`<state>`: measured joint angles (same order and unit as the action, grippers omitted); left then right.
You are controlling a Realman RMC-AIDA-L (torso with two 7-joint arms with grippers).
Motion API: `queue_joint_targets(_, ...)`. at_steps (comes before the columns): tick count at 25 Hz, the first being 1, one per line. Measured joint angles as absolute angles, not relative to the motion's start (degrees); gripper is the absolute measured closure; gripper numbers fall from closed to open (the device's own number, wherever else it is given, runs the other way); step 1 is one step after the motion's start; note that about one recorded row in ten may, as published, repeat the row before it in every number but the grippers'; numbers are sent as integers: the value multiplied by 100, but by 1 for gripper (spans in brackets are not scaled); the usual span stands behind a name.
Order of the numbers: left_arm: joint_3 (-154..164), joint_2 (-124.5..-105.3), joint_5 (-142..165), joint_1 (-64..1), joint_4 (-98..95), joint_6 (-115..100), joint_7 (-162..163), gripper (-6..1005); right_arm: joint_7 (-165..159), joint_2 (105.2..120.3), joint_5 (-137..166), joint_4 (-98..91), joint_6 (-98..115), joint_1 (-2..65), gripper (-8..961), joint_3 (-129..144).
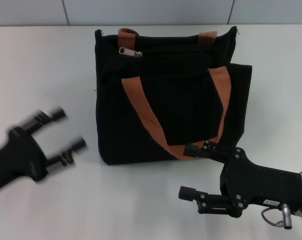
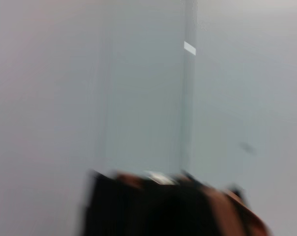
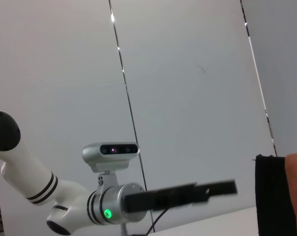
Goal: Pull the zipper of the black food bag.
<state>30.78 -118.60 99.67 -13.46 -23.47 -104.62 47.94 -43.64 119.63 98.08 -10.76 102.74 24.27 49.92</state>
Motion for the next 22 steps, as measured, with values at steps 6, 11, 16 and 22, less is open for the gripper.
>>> queue_joint_targets(6,2240,-11867,9866,-1623,-2102,-9984,4884,169,-4360,11961,9808,-975,10226,2501,144,4937)
queue_joint_targets(11,2314,-11867,9914,-2004,-2087,-9410,4913,170,-4358,11965,9808,-908,10212,2556,146,4922)
queue_joint_targets(16,2809,-11862,9968,-2450,-2115,-9134,4979,170,-4355,11967,9808,-876,10208,2567,147,4921)
queue_joint_targets(22,2931,-11892,9968,-2784,-2053,-8821,4982,171,-4352,11971,9808,-807,10203,2566,150,4922)
